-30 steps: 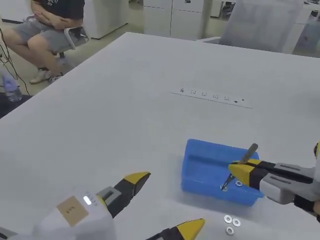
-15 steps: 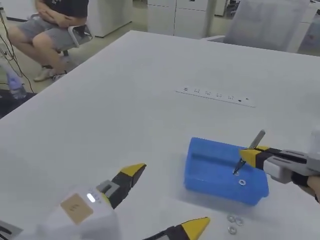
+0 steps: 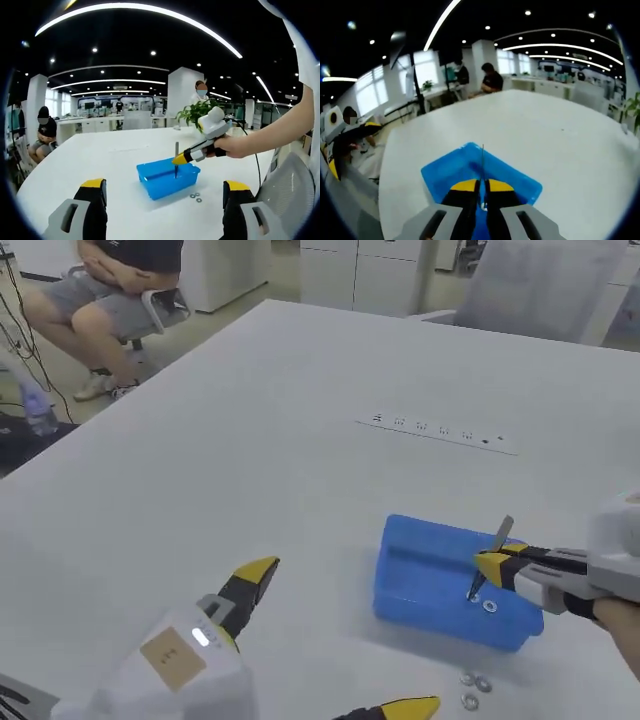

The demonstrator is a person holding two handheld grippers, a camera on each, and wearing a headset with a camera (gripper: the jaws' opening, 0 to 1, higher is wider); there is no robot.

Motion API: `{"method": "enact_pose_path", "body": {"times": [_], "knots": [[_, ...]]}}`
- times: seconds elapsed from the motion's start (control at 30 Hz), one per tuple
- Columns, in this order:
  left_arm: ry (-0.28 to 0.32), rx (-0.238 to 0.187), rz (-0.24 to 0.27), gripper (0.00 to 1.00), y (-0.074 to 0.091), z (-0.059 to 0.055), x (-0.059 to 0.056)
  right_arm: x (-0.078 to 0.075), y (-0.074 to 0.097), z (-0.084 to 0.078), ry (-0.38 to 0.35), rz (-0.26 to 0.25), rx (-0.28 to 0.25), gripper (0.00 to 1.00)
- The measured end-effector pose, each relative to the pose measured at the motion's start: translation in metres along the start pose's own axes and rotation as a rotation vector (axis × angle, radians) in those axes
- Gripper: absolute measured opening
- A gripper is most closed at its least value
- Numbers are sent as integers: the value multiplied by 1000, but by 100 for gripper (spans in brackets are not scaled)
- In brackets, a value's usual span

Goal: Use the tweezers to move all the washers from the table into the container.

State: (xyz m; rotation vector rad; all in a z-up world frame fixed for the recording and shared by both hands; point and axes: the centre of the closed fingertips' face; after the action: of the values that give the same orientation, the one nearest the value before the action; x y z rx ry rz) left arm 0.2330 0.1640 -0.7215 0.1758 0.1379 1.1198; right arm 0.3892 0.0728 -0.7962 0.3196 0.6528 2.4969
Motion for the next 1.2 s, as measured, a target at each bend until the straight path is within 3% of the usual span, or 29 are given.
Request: {"method": "enact_pose_path", "body": {"times": [0.23,0.57,0.93,1.2], "knots": [[9,-6,5,99,1,1,1,-3,-1,-3,11,3,2,3],[21,-14,7,95,2,2,3,7,8,8,14,-2,-36,3],[23,-11,-3,94,1,1,1,40,41,42,23,37,-146,3],[20,0,-11,93,1,-1,0,60,54,34,-1,81,-150,3]]}}
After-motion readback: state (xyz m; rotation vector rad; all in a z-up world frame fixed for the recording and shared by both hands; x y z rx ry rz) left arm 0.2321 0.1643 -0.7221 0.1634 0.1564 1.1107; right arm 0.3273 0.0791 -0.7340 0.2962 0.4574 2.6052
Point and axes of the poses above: the centre of the closed fingertips' face, and the gripper's own axes: y roughly backward along the fingers, x roughly to its left, z roughly out of its top, and after that the axes turned 1 degree about -z, right-handed
